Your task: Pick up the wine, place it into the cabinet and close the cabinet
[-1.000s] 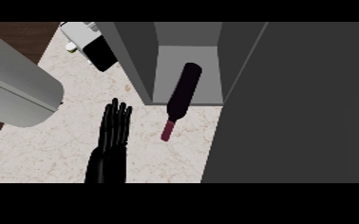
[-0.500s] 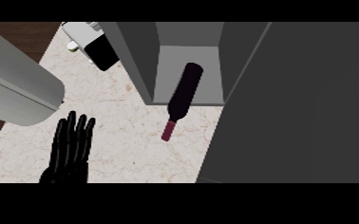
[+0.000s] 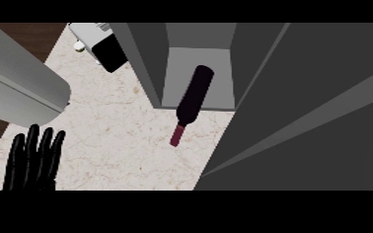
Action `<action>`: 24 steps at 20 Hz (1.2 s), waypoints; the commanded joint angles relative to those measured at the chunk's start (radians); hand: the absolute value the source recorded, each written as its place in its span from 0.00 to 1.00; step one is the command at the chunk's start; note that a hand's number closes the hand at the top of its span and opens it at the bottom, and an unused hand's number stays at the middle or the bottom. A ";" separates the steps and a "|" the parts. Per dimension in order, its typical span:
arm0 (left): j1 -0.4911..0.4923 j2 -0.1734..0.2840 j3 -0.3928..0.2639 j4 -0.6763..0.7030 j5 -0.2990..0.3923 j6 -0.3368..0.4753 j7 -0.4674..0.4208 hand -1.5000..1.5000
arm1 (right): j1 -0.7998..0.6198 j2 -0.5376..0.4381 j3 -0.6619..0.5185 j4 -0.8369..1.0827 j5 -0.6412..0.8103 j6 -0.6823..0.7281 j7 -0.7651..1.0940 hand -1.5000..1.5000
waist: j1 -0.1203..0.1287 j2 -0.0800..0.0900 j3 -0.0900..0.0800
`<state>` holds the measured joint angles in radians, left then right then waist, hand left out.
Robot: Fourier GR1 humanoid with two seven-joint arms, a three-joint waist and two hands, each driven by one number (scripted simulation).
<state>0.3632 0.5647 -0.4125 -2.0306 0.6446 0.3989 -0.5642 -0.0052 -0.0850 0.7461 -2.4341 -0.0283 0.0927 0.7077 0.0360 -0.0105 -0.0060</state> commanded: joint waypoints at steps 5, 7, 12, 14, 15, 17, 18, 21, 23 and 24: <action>0.088 0.098 0.158 -0.014 0.117 -0.160 -0.014 0.00 | -0.339 0.083 0.174 0.133 0.006 -0.308 0.010 1.00 | 0.012 0.005 0.000; 0.089 0.118 0.185 -0.035 0.146 -0.181 0.009 0.00 | -0.446 0.082 0.107 0.202 -0.026 -0.339 0.000 1.00 | 0.023 0.009 0.001; 0.082 0.143 0.262 -0.008 0.193 -0.250 0.002 0.00 | -0.651 0.082 0.071 0.368 -0.122 -0.476 -0.014 1.00 | 0.029 0.013 0.001; 0.072 0.183 0.327 -0.014 0.243 -0.286 0.025 0.00 | -0.754 0.083 0.017 0.450 -0.161 -0.497 -0.030 1.00 | 0.042 0.014 0.001; 0.109 0.177 0.347 0.043 0.264 -0.351 -0.005 0.00 | -0.795 0.083 0.031 0.468 -0.193 -0.547 -0.017 1.00 | 0.032 0.010 0.001; 0.099 0.179 0.325 -0.008 0.259 -0.320 0.030 0.00 | -0.919 0.084 -0.036 0.606 -0.254 -0.526 -0.039 1.00 | 0.052 0.017 0.001; 0.114 0.167 0.345 0.023 0.252 -0.350 -0.008 0.00 | -0.969 0.084 -0.009 0.640 -0.264 -0.581 -0.055 1.00 | 0.041 0.012 0.002; 0.148 0.184 0.372 -0.010 0.266 -0.370 0.007 0.00 | -1.089 0.085 -0.097 0.809 -0.366 -0.536 -0.110 1.00 | 0.059 0.017 0.003; 0.146 0.208 0.428 0.012 0.315 -0.408 0.028 0.00 | -1.157 0.085 -0.140 0.902 -0.401 -0.514 -0.163 1.00 | 0.054 0.019 0.003; 0.129 0.200 0.423 0.032 0.304 -0.408 0.024 0.00 | -1.212 0.085 -0.167 0.951 -0.433 -0.489 -0.168 1.00 | 0.048 0.021 0.003</action>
<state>0.4880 0.7563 -0.0294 -2.0214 0.9254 0.0305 -0.5443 -1.0668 -0.0031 0.6557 -1.6599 -0.3708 -0.4305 0.5983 0.0857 0.0060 -0.0037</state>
